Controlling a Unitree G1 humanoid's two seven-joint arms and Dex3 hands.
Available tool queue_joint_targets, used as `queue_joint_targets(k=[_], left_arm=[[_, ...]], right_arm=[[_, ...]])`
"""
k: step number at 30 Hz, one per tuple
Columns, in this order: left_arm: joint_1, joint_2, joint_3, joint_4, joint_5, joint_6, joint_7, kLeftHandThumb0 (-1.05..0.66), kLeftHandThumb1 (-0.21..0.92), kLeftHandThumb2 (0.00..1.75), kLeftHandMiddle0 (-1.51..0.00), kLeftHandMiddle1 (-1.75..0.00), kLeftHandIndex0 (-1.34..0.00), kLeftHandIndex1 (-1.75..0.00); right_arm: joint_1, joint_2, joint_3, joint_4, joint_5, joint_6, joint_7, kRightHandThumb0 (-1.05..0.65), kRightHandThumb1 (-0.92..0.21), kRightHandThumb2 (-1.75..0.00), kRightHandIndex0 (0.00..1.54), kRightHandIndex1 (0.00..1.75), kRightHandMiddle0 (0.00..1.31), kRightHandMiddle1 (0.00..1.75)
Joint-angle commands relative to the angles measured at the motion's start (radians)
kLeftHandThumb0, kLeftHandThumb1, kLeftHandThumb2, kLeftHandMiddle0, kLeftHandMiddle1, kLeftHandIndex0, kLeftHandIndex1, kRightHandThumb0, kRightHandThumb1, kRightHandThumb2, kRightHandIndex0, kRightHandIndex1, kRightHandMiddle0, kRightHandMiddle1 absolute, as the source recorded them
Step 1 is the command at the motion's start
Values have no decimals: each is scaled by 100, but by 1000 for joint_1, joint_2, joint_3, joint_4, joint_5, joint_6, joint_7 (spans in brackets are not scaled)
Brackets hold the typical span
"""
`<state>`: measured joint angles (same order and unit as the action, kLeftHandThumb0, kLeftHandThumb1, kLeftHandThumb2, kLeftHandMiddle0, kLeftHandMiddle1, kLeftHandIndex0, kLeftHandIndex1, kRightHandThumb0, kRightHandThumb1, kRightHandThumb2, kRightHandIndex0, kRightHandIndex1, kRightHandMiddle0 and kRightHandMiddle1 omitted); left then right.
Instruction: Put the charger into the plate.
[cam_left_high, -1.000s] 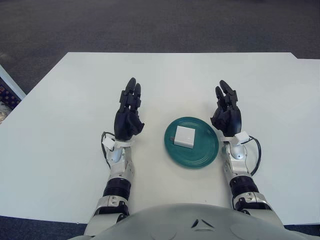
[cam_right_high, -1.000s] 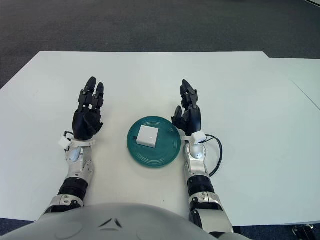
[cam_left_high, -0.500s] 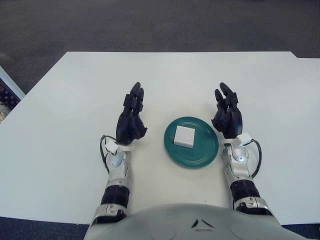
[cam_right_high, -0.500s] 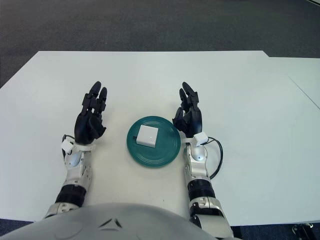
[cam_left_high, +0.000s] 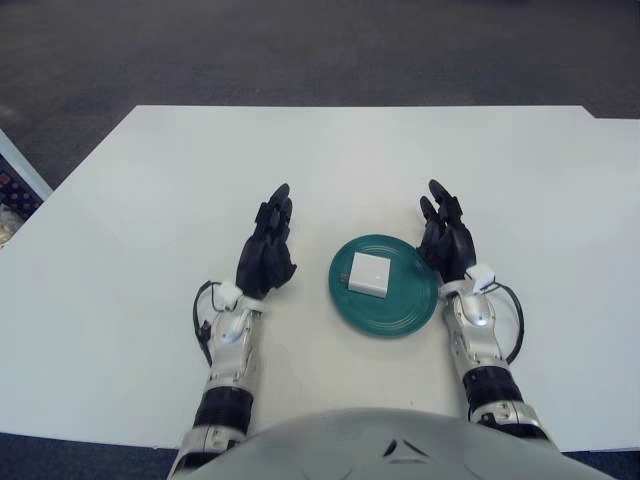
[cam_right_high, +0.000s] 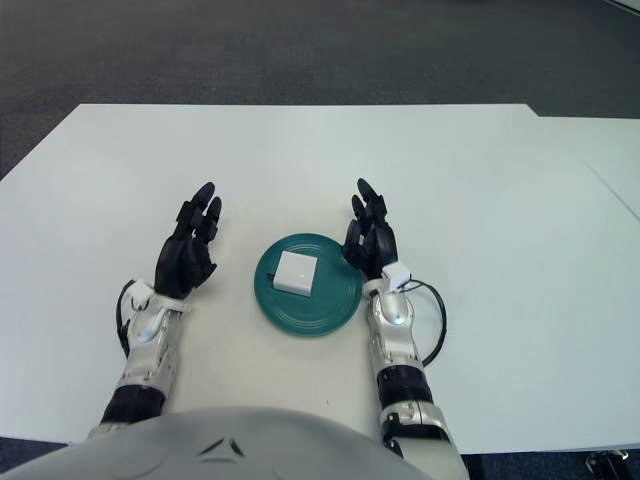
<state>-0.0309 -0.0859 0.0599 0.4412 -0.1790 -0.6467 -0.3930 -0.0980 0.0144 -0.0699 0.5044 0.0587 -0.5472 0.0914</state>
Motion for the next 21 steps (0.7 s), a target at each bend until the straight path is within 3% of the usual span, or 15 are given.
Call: queue_joint_targets(k=[1,12,21], left_arm=[[4,-14,6,207,-1,-26,2,-105,92,94,-5,0,0,-30],[29,13,1,212,44,36,37,-104,92,102,0,0,0,-13],[76,-9,-30,80,147,164,204,-98,92,95,0,0,0,-10]], right_arm=[[44,1,-25,116,15,78,-22,-89,-92,-99,1,0,0,14],[38,-6,-29,132,4,83,-41,-88,-92,-101,0,0,0,12],[55,-22,-19,99,22,105,21,-90,-92,-109,0,0,0,10]])
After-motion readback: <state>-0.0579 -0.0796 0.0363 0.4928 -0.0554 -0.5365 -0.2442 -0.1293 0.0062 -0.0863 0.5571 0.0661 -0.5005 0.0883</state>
